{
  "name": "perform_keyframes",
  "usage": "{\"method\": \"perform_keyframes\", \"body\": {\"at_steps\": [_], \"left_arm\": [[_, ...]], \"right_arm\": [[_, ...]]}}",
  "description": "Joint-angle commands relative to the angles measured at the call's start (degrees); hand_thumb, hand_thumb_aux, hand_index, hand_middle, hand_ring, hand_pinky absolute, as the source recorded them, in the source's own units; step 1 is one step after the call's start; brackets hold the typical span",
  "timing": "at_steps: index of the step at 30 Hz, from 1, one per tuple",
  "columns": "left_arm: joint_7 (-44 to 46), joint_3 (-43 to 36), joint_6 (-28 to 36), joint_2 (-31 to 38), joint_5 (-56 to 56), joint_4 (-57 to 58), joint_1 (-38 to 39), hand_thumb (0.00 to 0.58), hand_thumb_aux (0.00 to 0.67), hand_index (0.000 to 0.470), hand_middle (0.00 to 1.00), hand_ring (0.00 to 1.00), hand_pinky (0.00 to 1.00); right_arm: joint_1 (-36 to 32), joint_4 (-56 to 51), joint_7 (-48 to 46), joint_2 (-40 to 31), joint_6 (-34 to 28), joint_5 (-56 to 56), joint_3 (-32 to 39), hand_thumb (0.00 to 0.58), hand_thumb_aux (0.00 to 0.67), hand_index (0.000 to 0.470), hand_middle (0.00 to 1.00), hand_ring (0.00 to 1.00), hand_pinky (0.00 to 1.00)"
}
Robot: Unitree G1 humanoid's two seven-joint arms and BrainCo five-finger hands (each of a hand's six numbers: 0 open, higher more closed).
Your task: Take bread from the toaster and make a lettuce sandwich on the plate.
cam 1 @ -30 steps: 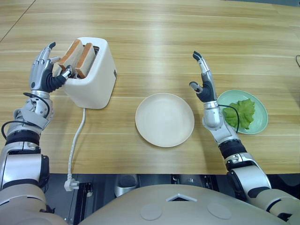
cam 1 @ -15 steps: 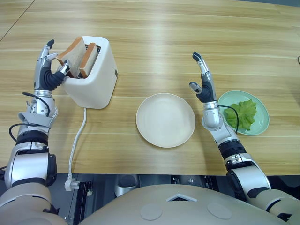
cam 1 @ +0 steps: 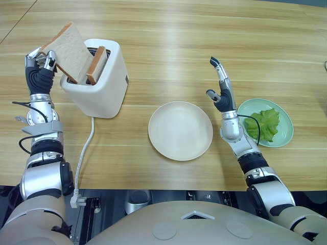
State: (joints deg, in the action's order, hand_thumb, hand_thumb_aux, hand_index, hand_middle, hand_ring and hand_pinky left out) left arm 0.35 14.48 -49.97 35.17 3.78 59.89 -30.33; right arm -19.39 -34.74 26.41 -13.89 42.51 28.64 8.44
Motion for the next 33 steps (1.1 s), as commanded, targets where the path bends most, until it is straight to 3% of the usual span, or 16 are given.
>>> {"method": "perform_keyframes", "body": {"at_steps": [1, 14, 21, 29, 33], "left_arm": [[3.05, 2.35, 0.66, -1.2, 4.14, -3.35, -1.15, 0.58, 0.67, 0.46, 1.0, 1.0, 1.0], [17.41, 10.07, 7.71, -7.78, 22.76, -18.33, -0.55, 0.58, 0.67, 0.46, 1.0, 1.0, 1.0], [23.9, 8.92, 16.1, -11.59, 29.03, -32.28, 3.77, 0.58, 0.67, 0.46, 1.0, 1.0, 1.0], [25.02, 6.77, 21.46, -14.79, 27.05, -40.74, 6.61, 0.58, 0.67, 0.46, 1.0, 1.0, 1.0], [28.86, -1.72, 26.66, -14.59, 19.57, -43.71, 10.73, 0.58, 0.67, 0.46, 1.0, 1.0, 1.0]], "right_arm": [[0.62, 0.32, -0.03, -0.46, -0.36, -0.69, -0.8, 0.0, 0.0, 0.0, 0.0, 0.0, 0.0], [3.44, 5.34, -0.28, -5.81, -1.43, -1.93, -5.97, 0.0, 0.0, 0.0, 0.0, 0.0, 0.0], [8.58, 10.55, -0.27, -15.15, -5.74, -1.39, -13.02, 0.0, 0.0, 0.0, 0.0, 0.0, 0.0], [13.65, 9.2, 2.35, -25.06, -11.23, 3.96, -17.03, 0.0, 0.0, 0.0, 0.0, 0.0, 0.0], [17.08, 6.72, 3.46, -31.08, -15.51, 10.19, -15.33, 0.0, 0.0, 0.0, 0.0, 0.0, 0.0]]}}
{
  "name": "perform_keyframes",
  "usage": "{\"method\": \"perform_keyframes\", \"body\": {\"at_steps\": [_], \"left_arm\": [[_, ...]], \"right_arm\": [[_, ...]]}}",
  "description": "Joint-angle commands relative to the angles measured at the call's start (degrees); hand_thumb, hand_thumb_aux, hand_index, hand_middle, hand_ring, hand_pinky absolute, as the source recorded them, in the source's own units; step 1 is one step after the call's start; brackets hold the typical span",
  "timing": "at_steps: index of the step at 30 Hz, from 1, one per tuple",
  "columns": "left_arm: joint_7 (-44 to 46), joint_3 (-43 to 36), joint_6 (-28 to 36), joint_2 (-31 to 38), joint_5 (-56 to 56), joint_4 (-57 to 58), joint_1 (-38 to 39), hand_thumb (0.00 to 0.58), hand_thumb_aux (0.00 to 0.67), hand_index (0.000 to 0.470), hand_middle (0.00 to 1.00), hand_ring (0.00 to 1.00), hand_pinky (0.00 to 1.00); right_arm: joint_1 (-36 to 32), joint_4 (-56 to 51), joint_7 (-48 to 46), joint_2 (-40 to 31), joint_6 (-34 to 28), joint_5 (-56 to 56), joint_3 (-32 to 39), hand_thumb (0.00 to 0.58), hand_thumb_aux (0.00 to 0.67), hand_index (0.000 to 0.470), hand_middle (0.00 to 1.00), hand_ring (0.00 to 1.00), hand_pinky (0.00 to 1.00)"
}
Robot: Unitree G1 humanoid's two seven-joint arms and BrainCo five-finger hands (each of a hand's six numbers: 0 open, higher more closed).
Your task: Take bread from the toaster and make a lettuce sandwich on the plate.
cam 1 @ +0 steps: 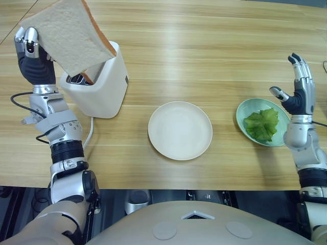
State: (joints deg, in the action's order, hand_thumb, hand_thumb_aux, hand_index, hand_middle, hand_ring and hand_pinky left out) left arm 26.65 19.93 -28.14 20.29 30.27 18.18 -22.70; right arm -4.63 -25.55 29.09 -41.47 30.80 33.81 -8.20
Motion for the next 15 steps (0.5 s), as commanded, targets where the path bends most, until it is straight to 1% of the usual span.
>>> {"method": "perform_keyframes", "body": {"at_steps": [1, 3, 6, 11, 13, 14, 15], "left_arm": [[2.55, -8.47, 5.93, 0.59, -8.77, -2.15, 3.76, 0.58, 0.67, 0.46, 1.0, 1.0, 1.0], [2.25, -10.67, 7.23, 0.66, -11.89, -3.47, 5.28, 0.58, 0.67, 0.46, 1.0, 1.0, 1.0], [4.64, -15.53, 9.69, -0.06, -14.35, -6.17, 8.06, 0.58, 0.67, 0.46, 1.0, 1.0, 1.0], [9.65, -21.42, 10.94, -1.53, -16.74, -2.64, 9.0, 0.58, 0.67, 0.46, 1.0, 1.0, 1.0], [11.47, -23.82, 11.28, -2.34, -17.69, -1.64, 9.51, 0.58, 0.67, 0.46, 1.0, 1.0, 1.0], [11.76, -24.29, 11.62, -2.74, -17.92, -1.0, 9.33, 0.58, 0.67, 0.46, 1.0, 1.0, 1.0], [12.06, -24.64, 11.96, -3.22, -18.09, 0.07, 8.87, 0.58, 0.67, 0.46, 1.0, 1.0, 1.0]], "right_arm": [[2.58, -2.88, 0.99, -4.27, -4.7, 6.08, 1.85, 0.0, 0.0, 0.0, 0.0, 0.0, 0.0], [3.01, -4.23, 1.73, -5.82, -6.06, 8.23, 3.31, 0.0, 0.0, 0.0, 0.0, 0.0, 0.0], [4.33, -7.04, 2.13, -8.04, -9.13, 12.14, 6.5, 0.0, 0.0, 0.0, 0.0, 0.0, 0.0], [4.39, -12.39, 2.34, -8.42, -10.86, 14.31, 11.63, 0.0, 0.0, 0.0, 0.0, 0.0, 0.0], [4.26, -14.25, 1.85, -8.22, -10.89, 14.61, 13.56, 0.027, 0.016, 0.011, 0.0, 0.0, 0.0], [4.22, -14.89, 1.76, -8.24, -10.88, 14.52, 14.23, 0.031, 0.018, 0.013, 0.0, 0.0, 0.0], [4.17, -15.72, 1.73, -8.27, -10.93, 14.43, 14.91, 0.049, 0.029, 0.02, 0.0, 0.0, 0.0]]}}
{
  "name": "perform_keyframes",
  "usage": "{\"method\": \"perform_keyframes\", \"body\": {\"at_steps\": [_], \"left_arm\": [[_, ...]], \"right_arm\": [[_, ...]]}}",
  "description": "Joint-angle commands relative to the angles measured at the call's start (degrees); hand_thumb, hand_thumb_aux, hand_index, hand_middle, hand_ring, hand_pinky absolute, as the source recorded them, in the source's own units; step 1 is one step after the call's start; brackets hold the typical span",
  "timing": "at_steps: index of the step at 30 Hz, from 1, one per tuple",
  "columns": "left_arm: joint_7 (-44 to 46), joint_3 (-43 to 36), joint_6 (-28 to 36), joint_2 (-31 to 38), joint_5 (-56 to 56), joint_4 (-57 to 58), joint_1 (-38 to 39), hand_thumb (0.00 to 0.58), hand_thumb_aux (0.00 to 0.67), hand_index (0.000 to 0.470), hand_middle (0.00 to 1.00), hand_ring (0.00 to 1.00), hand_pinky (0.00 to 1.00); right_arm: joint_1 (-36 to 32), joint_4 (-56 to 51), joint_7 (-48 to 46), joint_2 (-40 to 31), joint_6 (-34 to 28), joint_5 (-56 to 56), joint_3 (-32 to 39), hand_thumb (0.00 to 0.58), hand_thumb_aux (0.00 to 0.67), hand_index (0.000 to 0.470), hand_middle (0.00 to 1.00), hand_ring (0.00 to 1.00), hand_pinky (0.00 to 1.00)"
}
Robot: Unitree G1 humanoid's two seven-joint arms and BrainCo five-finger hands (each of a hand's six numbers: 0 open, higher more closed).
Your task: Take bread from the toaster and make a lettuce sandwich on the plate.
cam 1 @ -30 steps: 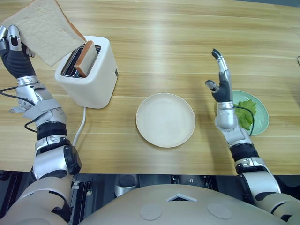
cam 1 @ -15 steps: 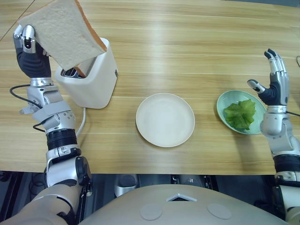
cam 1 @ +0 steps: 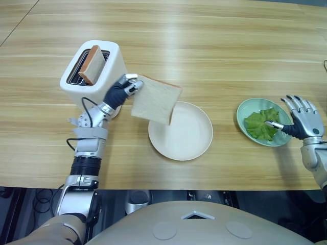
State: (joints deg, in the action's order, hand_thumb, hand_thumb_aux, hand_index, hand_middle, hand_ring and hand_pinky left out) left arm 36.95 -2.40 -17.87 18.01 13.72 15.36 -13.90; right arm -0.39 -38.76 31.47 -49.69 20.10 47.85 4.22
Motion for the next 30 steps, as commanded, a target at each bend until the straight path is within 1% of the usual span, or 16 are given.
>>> {"method": "perform_keyframes", "body": {"at_steps": [1, 4, 5, 9, 13, 14, 18, 20, 21, 22, 23, 24, 26, 27, 29, 30], "left_arm": [[1.97, -2.57, 1.88, -1.38, -1.73, 4.01, -0.45, 0.58, 0.67, 0.46, 1.0, 1.0, 1.0], [2.41, -3.16, 1.86, -2.57, -2.44, 7.5, -1.9, 0.58, 0.67, 0.46, 1.0, 1.0, 1.0], [2.56, -3.28, 1.66, -2.88, -2.68, 8.38, -2.19, 0.58, 0.67, 0.46, 1.0, 1.0, 1.0], [2.6, -3.91, 0.48, -4.01, -4.36, 12.02, -3.33, 0.58, 0.67, 0.46, 1.0, 1.0, 1.0], [3.13, -4.65, -0.63, -5.14, -5.95, 14.48, -3.72, 0.58, 0.67, 0.46, 1.0, 1.0, 1.0], [3.21, -4.78, -0.95, -5.39, -6.31, 14.99, -3.79, 0.58, 0.67, 0.46, 1.0, 1.0, 1.0], [3.47, -5.34, -1.86, -6.15, -7.22, 15.88, -3.65, 0.58, 0.67, 0.46, 1.0, 1.0, 1.0], [3.31, -5.48, -2.1, -6.33, -7.62, 16.41, -3.76, 0.58, 0.67, 0.46, 1.0, 1.0, 1.0], [3.13, -5.64, -2.3, -6.33, -8.04, 16.76, -3.84, 0.58, 0.67, 0.46, 1.0, 1.0, 1.0], [2.88, -5.83, -2.55, -6.27, -8.58, 17.1, -3.91, 0.58, 0.67, 0.46, 1.0, 1.0, 1.0], [2.54, -6.0, -2.89, -6.17, -9.24, 17.47, -3.98, 0.58, 0.67, 0.46, 1.0, 1.0, 1.0], [2.16, -6.13, -3.26, -6.03, -9.94, 17.83, -4.04, 0.572, 0.591, 0.406, 1.0, 1.0, 1.0], [1.43, -6.28, -4.06, -5.72, -11.24, 18.59, -4.19, 0.564, 0.56, 0.384, 0.98, 0.98, 0.98], [1.29, -6.33, -4.41, -5.58, -11.67, 18.84, -4.23, 0.5, 0.42, 0.289, 0.89, 0.89, 0.89], [0.97, -6.44, -5.23, -5.23, -12.44, 19.39, -4.35, 0.454, 0.357, 0.245, 0.85, 0.85, 0.85], [0.46, -6.44, -5.63, -5.0, -13.05, 19.8, -4.52, 0.313, 0.215, 0.148, 0.82, 0.82, 0.82]], "right_arm": [[-0.12, -3.28, -0.6, -0.1, -0.31, 0.34, 3.13, 0.066, 0.039, 0.027, 0.0, 0.0, 0.0], [-0.86, -6.26, -0.17, 0.15, -0.5, 0.34, 5.2, 0.108, 0.066, 0.045, 0.0, 0.0, 0.0], [-1.45, -7.42, 0.14, 0.32, -0.47, 0.39, 5.95, 0.16, 0.1, 0.069, 0.0, 0.0, 0.0], [-3.47, -10.76, 0.49, 1.07, -0.51, 0.27, 8.53, 0.251, 0.166, 0.114, 0.0, 0.0, 0.0], [-5.12, -14.05, 0.49, 1.48, -0.68, -0.09, 10.55, 0.281, 0.189, 0.13, 0.0, 0.0, 0.0], [-5.43, -14.54, 0.58, 1.53, -0.6, -0.23, 10.89, 0.385, 0.281, 0.193, 0.0, 0.0, 0.0], [-5.49, -14.25, 1.42, 1.31, -0.55, -0.88, 11.46, 0.485, 0.399, 0.274, 0.0, 0.0, 0.0], [-5.63, -13.61, 2.12, 1.14, -0.5, -1.15, 11.44, 0.503, 0.426, 0.292, 0.0, 0.0, 0.0], [-5.66, -13.28, 2.34, 1.07, -0.36, -1.33, 11.43, 0.549, 0.515, 0.354, 0.0, 0.0, 0.0], [-5.69, -13.03, 2.58, 1.01, -0.23, -1.42, 11.47, 0.558, 0.539, 0.37, 0.0, 0.0, 0.0], [-5.68, -12.71, 2.87, 0.96, -0.14, -1.53, 11.44, 0.576, 0.615, 0.422, 0.0, 0.0, 0.0], [-5.65, -12.34, 3.16, 0.88, -0.07, -1.65, 11.35, 0.58, 0.654, 0.449, 0.0, 0.0, 0.0], [-5.49, -11.28, 3.99, 0.56, -0.08, -1.79, 10.96, 0.58, 0.67, 0.46, 0.0, 0.0, 0.0], [-5.47, -11.0, 4.45, 0.42, -0.09, -1.84, 10.77, 0.58, 0.67, 0.46, 0.0, 0.0, 0.0], [-5.44, -10.6, 5.26, 0.21, 0.14, -2.07, 10.42, 0.58, 0.67, 0.46, 0.0, 0.0, 0.0], [-5.35, -10.27, 5.56, 0.12, 0.28, -2.24, 10.24, 0.58, 0.67, 0.46, 0.0, 0.0, 0.0]]}}
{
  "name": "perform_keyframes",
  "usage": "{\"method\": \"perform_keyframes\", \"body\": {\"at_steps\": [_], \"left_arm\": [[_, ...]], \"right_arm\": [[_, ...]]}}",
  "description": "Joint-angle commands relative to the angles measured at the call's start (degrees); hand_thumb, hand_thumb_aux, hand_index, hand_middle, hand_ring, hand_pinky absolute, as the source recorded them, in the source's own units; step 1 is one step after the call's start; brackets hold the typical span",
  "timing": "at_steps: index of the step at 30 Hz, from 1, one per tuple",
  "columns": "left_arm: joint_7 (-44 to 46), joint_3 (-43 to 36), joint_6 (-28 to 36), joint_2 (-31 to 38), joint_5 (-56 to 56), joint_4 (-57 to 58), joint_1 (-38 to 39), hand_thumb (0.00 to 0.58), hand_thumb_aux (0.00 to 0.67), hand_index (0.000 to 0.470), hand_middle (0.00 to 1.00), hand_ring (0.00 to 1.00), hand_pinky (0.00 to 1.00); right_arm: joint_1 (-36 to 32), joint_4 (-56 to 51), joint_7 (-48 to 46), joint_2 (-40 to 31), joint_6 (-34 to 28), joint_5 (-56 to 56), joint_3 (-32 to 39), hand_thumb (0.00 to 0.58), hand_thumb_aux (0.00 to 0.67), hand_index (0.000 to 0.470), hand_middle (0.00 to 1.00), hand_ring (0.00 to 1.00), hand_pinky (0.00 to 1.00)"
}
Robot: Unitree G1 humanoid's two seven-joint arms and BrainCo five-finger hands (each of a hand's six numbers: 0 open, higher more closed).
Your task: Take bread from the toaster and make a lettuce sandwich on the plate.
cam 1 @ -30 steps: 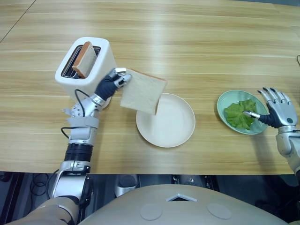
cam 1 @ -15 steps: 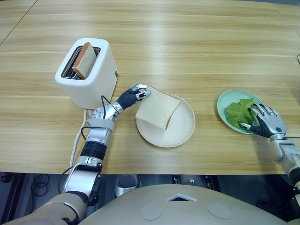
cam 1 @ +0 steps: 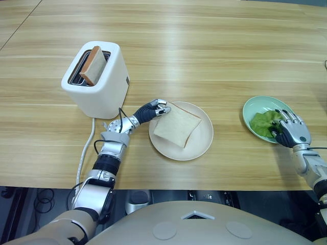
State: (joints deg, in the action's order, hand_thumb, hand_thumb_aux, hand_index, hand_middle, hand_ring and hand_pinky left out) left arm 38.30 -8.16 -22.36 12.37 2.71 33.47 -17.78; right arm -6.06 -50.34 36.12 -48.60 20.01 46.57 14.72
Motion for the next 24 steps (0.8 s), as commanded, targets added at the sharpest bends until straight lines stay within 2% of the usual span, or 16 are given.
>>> {"method": "perform_keyframes", "body": {"at_steps": [1, 2, 3, 4, 5, 9, 14, 19, 24], "left_arm": [[-1.81, -0.74, -1.69, 0.96, -3.02, 2.39, -0.95, 0.268, 0.179, 0.123, 0.8, 0.8, 0.8], [-2.8, -0.85, -2.22, 1.27, -4.12, 3.12, -1.3, 0.201, 0.129, 0.088, 0.77, 0.77, 0.77], [-3.89, -1.06, -2.8, 1.63, -5.39, 3.8, -1.65, 0.201, 0.129, 0.088, 0.77, 0.77, 0.77], [-4.66, -1.34, -2.95, 1.98, -6.51, 4.6, -2.0, 0.075, 0.045, 0.031, 0.73, 0.73, 0.73], [-5.95, -1.78, -3.71, 2.46, -8.13, 5.58, -2.41, 0.0, 0.0, 0.0, 0.69, 0.69, 0.69], [-10.3, -3.21, -6.0, 3.96, -12.82, 9.09, -3.88, 0.0, 0.0, 0.0, 0.66, 0.66, 0.66], [-10.86, -3.75, -7.82, 4.21, -13.6, 9.55, -3.89, 0.0, 0.0, 0.0, 0.65, 0.65, 0.65], [-9.24, -3.76, -9.53, 4.2, -12.15, 7.44, -2.84, 0.0, 0.0, 0.0, 0.65, 0.65, 0.65], [-5.53, -2.66, -10.24, 3.46, -6.94, 1.56, -0.47, 0.045, 0.026, 0.018, 0.65, 0.65, 0.65]], "right_arm": [[0.35, 1.51, 1.32, -1.06, 0.4, -0.99, -0.35, 0.58, 0.67, 0.46, 0.0, 0.0, 0.0], [0.42, 1.73, 1.7, -1.18, 0.33, -1.01, -0.44, 0.58, 0.67, 0.46, 0.0, 0.0, 0.0], [0.6, 2.14, 2.12, -1.37, 0.3, -1.14, -0.66, 0.58, 0.67, 0.46, 0.0, 0.0, 0.0], [0.78, 2.6, 2.52, -1.61, 0.32, -1.34, -0.93, 0.58, 0.67, 0.46, 0.0, 0.0, 0.0], [1.05, 3.26, 2.86, -1.84, 0.48, -1.72, -1.35, 0.58, 0.67, 0.46, 0.0, 0.0, 0.0], [2.21, 6.43, 3.9, -2.76, 0.83, -3.33, -3.3, 0.58, 0.67, 0.46, 0.0, 0.0, 0.0], [4.12, 11.52, 4.82, -3.68, 1.92, -5.41, -6.59, 0.58, 0.67, 0.46, 0.0, 0.0, 0.0], [6.6, 18.73, 4.48, -3.64, 3.51, -7.3, -9.81, 0.58, 0.67, 0.46, 0.0, 0.0, 0.0], [9.25, 27.38, 2.3, -2.61, 5.58, -8.47, -11.86, 0.58, 0.67, 0.46, 0.0, 0.0, 0.0]]}}
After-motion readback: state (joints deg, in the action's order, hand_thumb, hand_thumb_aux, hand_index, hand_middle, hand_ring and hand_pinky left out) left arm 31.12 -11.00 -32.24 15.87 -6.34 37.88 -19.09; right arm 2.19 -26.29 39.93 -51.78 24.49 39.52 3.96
